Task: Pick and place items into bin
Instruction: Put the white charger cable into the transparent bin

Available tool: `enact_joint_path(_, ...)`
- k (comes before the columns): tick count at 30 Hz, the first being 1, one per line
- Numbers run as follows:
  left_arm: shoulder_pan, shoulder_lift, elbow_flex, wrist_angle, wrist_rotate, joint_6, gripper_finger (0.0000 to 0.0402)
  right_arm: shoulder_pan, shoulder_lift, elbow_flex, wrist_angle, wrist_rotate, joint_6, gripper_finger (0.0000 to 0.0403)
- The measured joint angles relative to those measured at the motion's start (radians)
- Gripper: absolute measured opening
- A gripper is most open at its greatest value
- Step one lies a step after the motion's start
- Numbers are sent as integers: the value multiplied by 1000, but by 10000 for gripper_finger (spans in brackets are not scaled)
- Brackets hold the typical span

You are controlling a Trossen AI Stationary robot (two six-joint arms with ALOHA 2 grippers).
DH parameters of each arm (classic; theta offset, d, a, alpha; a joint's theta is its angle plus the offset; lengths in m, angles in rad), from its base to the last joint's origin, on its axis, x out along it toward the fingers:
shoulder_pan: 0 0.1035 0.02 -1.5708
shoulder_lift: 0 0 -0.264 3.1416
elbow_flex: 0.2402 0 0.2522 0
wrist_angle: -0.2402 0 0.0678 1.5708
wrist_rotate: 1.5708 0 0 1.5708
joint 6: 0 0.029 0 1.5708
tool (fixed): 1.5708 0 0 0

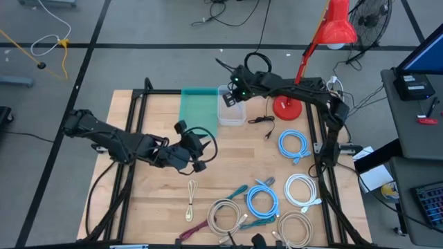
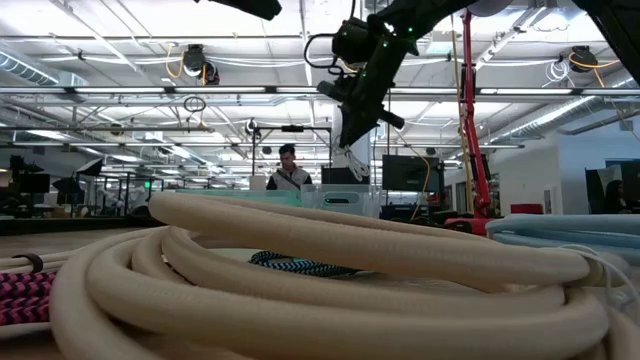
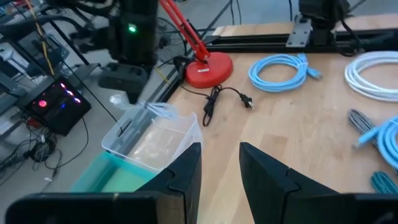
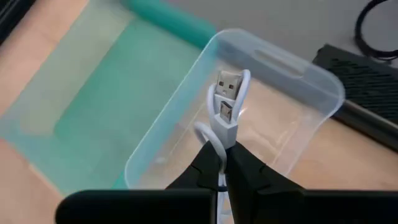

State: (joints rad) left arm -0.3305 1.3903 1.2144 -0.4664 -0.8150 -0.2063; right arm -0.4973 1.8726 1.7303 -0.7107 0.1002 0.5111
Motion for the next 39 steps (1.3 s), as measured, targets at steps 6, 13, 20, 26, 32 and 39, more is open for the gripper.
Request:
enact_joint_path(6, -19, 0, 0, -12, -26, -5, 113, 27, 0, -29, -18, 6, 4, 3)
enact_joint_path(13, -41, 0, 0, -8, -51, -10, 113, 68, 0, -121, 127, 30, 30, 3)
enact_joint_path(20, -45, 0, 0, -3, -52, -9, 113, 48, 0, -205, 174, 86, 36, 3)
enact_joint_path(26, -45, 0, 0, -2, -67, 2, 113, 25, 0, -260, 223, 82, 39, 4)
enact_joint_path(32, -45, 0, 0, -2, -86, 1, 113, 19, 0, -268, 224, 82, 37, 20)
enact_joint_path(39, -45, 0, 0, -2, -86, 1, 113, 19, 0, -268, 249, 82, 2, 96)
